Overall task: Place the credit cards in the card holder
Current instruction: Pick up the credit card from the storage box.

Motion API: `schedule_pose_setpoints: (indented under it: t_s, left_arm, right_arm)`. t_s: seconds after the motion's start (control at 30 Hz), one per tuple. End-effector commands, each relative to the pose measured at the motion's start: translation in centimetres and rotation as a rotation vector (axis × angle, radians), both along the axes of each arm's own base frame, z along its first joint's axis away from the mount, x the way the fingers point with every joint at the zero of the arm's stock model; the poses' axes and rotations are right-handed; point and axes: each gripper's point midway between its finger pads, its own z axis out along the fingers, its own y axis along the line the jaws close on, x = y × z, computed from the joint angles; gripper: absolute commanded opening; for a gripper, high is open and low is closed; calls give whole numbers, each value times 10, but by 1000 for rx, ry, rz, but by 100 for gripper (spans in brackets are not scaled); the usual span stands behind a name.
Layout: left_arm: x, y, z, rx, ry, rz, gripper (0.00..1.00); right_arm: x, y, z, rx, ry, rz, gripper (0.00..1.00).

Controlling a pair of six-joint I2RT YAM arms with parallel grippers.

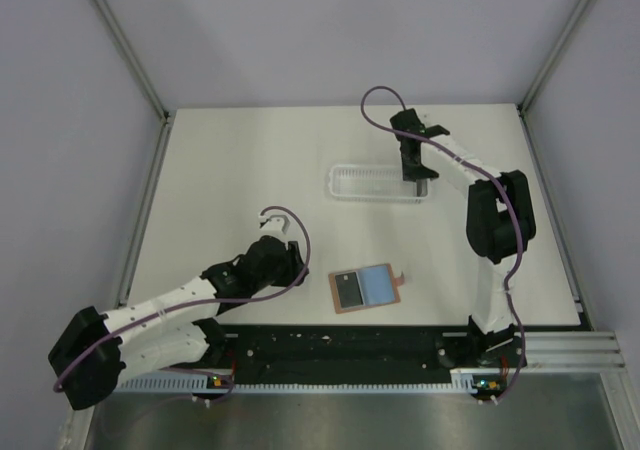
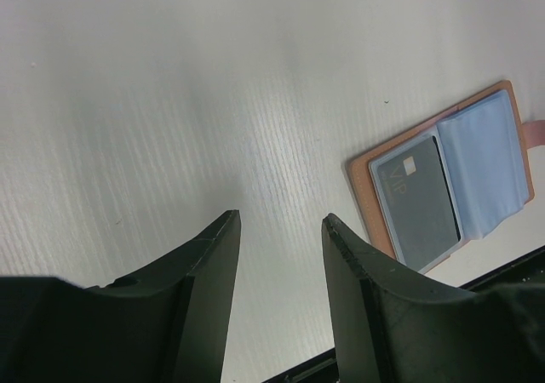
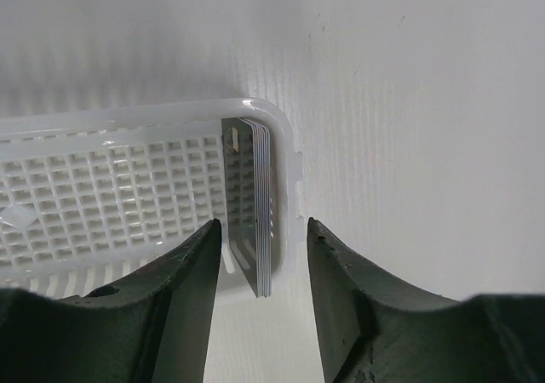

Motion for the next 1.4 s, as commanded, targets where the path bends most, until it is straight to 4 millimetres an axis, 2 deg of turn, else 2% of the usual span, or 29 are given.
schedule_pose_setpoints:
  t_s: [0.0, 0.07, 0.13, 0.23, 0.33, 0.43, 0.5, 0.53, 0.6, 0.7, 0.83, 1.0, 1.13, 1.37]
  left_arm:
    - [17, -8, 41, -62, -113, 1, 50]
    - [27, -9, 62, -69, -179, 11, 53]
    - [40, -11, 83, -60, -248, 22, 61]
    - [67, -15, 111, -12, -323, 45, 69]
    - [103, -26, 122, 23, -347, 43, 72]
    - [141, -43, 124, 40, -356, 27, 72]
    - [165, -49, 116, 56, -342, 24, 72]
    - [180, -53, 121, 42, -364, 38, 71]
    - [201, -61, 114, 45, -363, 31, 71]
    - [228, -72, 101, 70, -353, 13, 70]
    - [257, -74, 86, 78, -333, 19, 69]
    - [277, -81, 71, 78, -318, 2, 68]
    - [288, -84, 50, 104, -288, -4, 66]
    - [287, -80, 23, 146, -241, -4, 63]
  right_arm:
    - [3, 5, 21, 72, -59, -1, 47]
    - [4, 11, 24, 102, -67, 7, 49]
    - [3, 15, 30, 133, -81, 16, 50]
    - [4, 19, 38, 166, -102, 25, 52]
    - [3, 24, 47, 201, -121, 39, 52]
    - [3, 26, 52, 214, -133, 46, 53]
    - [2, 26, 56, 218, -141, 49, 53]
    - [2, 26, 58, 219, -146, 53, 53]
    - [1, 26, 64, 223, -158, 57, 54]
    - [-1, 26, 73, 228, -178, 65, 54]
    - [-2, 26, 87, 255, -210, 75, 55]
    - [-2, 27, 97, 275, -232, 80, 55]
    - [-1, 25, 102, 280, -243, 80, 56]
    - [-1, 25, 99, 285, -241, 79, 56]
